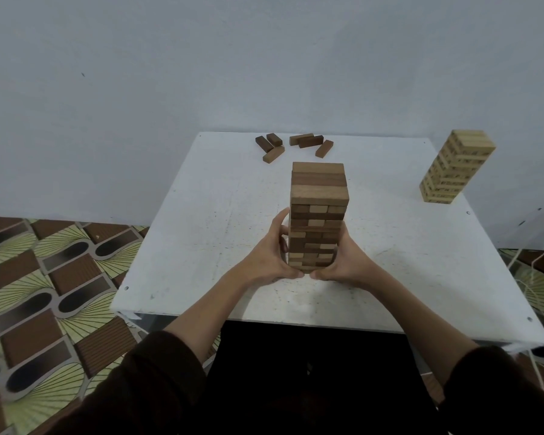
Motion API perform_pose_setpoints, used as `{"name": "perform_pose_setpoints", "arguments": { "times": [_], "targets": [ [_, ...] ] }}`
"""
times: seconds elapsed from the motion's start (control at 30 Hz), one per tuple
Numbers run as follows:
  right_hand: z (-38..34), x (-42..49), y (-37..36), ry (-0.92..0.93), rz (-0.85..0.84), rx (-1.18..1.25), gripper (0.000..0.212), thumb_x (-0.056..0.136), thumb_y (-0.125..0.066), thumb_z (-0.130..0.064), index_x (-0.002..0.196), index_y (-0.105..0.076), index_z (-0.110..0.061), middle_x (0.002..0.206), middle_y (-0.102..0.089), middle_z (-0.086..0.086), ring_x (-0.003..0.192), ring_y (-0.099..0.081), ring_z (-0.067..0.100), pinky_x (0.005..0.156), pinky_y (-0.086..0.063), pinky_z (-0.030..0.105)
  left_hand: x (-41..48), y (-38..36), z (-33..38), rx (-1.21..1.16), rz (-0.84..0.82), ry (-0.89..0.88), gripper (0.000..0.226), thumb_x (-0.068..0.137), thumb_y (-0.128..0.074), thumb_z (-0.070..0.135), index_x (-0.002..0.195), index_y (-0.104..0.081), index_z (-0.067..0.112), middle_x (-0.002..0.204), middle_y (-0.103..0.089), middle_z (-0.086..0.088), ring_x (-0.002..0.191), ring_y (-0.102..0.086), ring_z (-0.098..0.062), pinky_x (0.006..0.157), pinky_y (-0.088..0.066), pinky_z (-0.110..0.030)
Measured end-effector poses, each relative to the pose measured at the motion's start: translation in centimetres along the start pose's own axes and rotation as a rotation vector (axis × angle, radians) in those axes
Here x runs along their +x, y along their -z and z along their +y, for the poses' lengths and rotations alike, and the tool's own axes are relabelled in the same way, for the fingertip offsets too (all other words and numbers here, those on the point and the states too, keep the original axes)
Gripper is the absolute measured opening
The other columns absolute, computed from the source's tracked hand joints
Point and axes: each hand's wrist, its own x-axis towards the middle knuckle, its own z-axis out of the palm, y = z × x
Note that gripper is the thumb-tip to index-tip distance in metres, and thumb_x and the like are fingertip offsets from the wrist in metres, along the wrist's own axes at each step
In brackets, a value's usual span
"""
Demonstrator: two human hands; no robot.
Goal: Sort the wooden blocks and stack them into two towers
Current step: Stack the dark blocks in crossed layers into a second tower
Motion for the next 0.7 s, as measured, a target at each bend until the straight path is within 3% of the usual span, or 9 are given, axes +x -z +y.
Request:
{"name": "perform_pose_setpoints", "arguments": {
  "times": [0.13, 0.23, 0.37, 0.57, 0.63, 0.7],
  "targets": [
    [-0.7, -0.2, 0.8, -0.043, -0.085, -0.034, 0.107, 0.061, -0.084, 0.001, 0.137, -0.014, -0.029, 0.122, -0.042, -0.003, 0.104, -0.053, 0.004, 0.071, -0.048, 0.007, 0.3, 0.9, -0.1, 0.094, -0.079, 0.024, 0.109, 0.063, -0.082, -0.001, 0.143, -0.016, 0.031, 0.123, -0.046, -0.002, 0.105, -0.053, -0.017, 0.076, -0.055, -0.021],
    [-1.4, -0.5, 2.2, -0.076, -0.158, -0.139, 0.106, 0.061, -0.080, -0.003, 0.137, -0.013, -0.032, 0.124, -0.041, -0.002, 0.102, -0.052, 0.011, 0.072, -0.051, 0.013, 0.3, 2.1, -0.2, 0.174, -0.123, 0.052, 0.108, 0.065, -0.080, -0.004, 0.145, -0.014, 0.027, 0.121, -0.044, 0.001, 0.099, -0.050, -0.014, 0.068, -0.050, -0.014],
    [-1.3, 0.3, 3.9, -0.179, -0.098, -0.222, 0.094, 0.071, -0.058, 0.019, 0.145, -0.016, -0.020, 0.125, -0.039, -0.003, 0.094, -0.050, 0.012, 0.064, -0.048, 0.016, 0.3, 3.6, -0.3, 0.198, -0.088, 0.096, 0.080, 0.074, -0.068, -0.012, 0.139, -0.030, 0.017, 0.104, -0.044, 0.010, 0.092, -0.047, -0.012, 0.060, -0.046, -0.010],
    [0.8, 3.9, 5.7, -0.188, 0.057, -0.406, 0.050, 0.086, -0.054, 0.005, 0.131, -0.045, -0.016, 0.117, -0.047, -0.005, 0.095, -0.050, 0.012, 0.065, -0.040, 0.011, 2.7, 4.8, -1.0, 0.375, 0.093, 0.083, 0.044, 0.087, -0.059, 0.000, 0.127, -0.049, 0.013, 0.113, -0.050, 0.003, 0.096, -0.048, -0.012, 0.068, -0.040, -0.003],
    [1.4, 5.7, 6.3, -0.159, 0.044, -0.464, 0.039, 0.088, -0.056, -0.004, 0.123, -0.052, -0.020, 0.116, -0.050, -0.008, 0.100, -0.052, 0.013, 0.073, -0.040, 0.011, 4.1, 5.0, -0.9, 0.462, 0.149, 0.086, 0.040, 0.089, -0.056, 0.004, 0.128, -0.050, 0.011, 0.120, -0.049, 0.001, 0.104, -0.048, -0.012, 0.075, -0.037, -0.007],
    [2.0, 8.1, 7.1, -0.143, 0.040, -0.487, 0.032, 0.087, -0.058, -0.008, 0.108, -0.056, -0.032, 0.114, -0.055, -0.005, 0.099, -0.055, 0.014, 0.083, -0.045, 0.022, 6.1, 5.7, -0.9, 0.469, 0.178, 0.078, 0.039, 0.089, -0.055, 0.005, 0.128, -0.051, 0.009, 0.129, -0.048, -0.004, 0.114, -0.047, -0.017, 0.087, -0.038, -0.018]
  ]
}}
